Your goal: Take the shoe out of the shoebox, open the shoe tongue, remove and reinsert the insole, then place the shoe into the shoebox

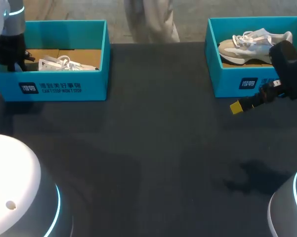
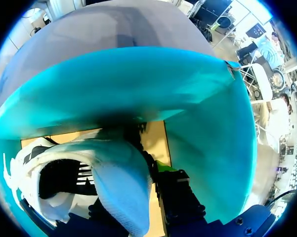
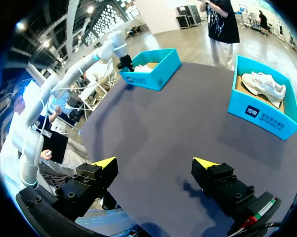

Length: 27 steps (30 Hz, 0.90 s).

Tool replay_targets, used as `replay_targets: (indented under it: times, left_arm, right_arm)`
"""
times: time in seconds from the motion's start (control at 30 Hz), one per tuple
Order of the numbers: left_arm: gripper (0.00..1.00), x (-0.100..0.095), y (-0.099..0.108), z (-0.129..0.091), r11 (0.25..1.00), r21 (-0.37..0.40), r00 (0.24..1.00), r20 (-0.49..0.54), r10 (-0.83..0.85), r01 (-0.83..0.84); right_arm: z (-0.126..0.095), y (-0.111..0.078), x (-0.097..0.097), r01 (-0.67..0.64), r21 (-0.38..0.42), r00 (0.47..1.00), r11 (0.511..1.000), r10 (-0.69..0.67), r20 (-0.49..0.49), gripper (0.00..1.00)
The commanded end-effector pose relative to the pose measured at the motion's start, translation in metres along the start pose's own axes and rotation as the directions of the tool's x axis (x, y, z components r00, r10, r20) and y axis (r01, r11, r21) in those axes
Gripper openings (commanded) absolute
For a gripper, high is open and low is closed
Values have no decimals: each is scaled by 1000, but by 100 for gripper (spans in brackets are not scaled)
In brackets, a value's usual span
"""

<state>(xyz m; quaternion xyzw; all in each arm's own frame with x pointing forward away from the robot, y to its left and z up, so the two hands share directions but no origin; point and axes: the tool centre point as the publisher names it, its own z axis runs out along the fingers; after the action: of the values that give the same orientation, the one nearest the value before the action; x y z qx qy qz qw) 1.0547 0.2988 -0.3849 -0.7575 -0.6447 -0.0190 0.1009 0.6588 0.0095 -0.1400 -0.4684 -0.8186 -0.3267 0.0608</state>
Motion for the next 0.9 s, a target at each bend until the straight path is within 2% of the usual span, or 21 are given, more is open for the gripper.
replay_targets:
  times: [0.03,0.07,0.1,0.13,0.17,0.3,0.33,0.4,0.43,0.47,0.73,0.9]
  left_arm:
    - [16,0,6,3,1000,9,1000,4,11,-11]
    - [31,0,5,2,1000,9,1000,5,12,-12]
    - [42,-1,4,2,1000,8,1000,5,14,-14]
    - [48,-1,4,1,1000,7,1000,5,17,-17]
    - [63,-2,2,0,1000,7,1000,7,21,-21]
    - [69,-4,0,-5,1000,0,999,8,31,-31]
    - [82,-4,-1,-7,999,-3,999,11,32,-32]
    - [90,-4,-2,-13,999,-10,999,26,36,-36]
    - [97,-4,-2,-16,999,-10,999,28,36,-36]
    - [100,-5,-2,-19,999,-15,999,29,35,-35]
    - [100,-10,-1,-50,998,-55,998,43,37,-35]
    - [100,-11,-2,-75,994,-109,997,69,33,-26]
  right_arm:
    - [2,3,0,-3,5,1000,1000,3,1,100]
    - [2,3,0,-3,5,1000,1000,3,1,100]
    - [2,3,0,-3,5,1000,1000,3,1,100]
    - [2,3,0,-3,5,1000,1000,3,1,100]
    - [2,3,0,-3,5,1000,1000,3,1,100]
    - [2,3,0,-3,5,1000,1000,3,1,100]
    - [2,3,0,-3,5,1000,1000,3,1,100]
    - [2,3,0,-3,5,1000,1000,3,1,100]
    - [2,3,0,-3,5,1000,1000,3,1,100]
    - [2,3,0,-3,5,1000,1000,3,1,100]
    - [2,3,0,-3,5,1000,1000,3,1,100]
    - [2,3,0,-3,5,1000,1000,3,1,100]
